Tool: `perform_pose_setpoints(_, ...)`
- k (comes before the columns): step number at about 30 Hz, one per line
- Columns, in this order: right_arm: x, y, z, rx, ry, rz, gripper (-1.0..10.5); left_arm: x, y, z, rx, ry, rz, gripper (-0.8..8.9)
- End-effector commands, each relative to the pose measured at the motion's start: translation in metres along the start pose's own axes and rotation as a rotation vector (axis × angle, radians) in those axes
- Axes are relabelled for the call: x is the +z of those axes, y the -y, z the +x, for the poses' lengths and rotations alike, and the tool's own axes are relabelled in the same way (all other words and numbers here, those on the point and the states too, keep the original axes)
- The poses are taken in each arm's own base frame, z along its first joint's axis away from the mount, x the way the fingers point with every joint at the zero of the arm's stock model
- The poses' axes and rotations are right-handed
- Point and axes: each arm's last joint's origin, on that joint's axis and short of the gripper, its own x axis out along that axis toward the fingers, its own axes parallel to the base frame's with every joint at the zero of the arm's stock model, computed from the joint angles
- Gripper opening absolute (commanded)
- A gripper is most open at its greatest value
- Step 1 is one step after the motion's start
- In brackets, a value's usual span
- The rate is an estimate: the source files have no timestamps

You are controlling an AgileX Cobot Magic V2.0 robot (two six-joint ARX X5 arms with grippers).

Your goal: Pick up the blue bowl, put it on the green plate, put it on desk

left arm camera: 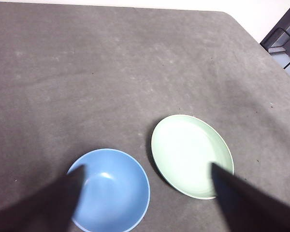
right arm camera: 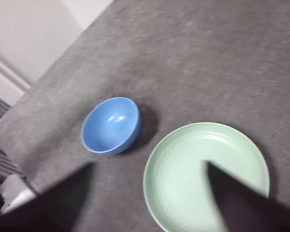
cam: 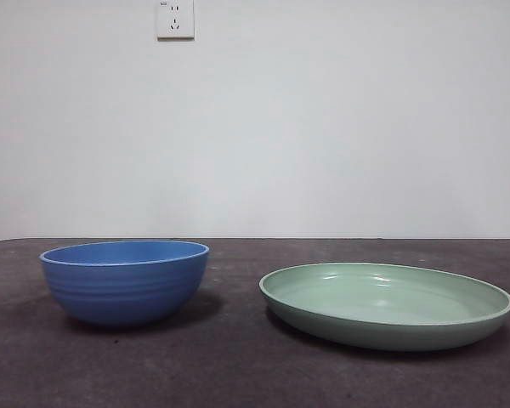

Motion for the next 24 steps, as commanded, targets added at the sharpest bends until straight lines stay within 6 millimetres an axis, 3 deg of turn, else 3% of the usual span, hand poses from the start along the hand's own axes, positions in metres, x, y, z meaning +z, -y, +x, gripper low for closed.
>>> perform_pose_setpoints(1, 0.005, -0.002, -0.002, -0.002, 0.019, -0.029, 6.0, 0.006, 0.003, -0.003, -0.007, 0.026, 0.048, 6.32)
perform_pose_setpoints(14, 0.004, -0.002, -0.002, -0.001, 0.017, -0.019, 6.0, 0.0, -0.003, 0.006, 0.01, -0.074, -0.043, 6.56)
perform_pose_setpoints(24, 0.005, -0.003, -0.002, -0.001, 0.02, -0.021, 6.0, -0.011, -0.046, 0.074, 0.08, -0.398, -0.22, 6.55)
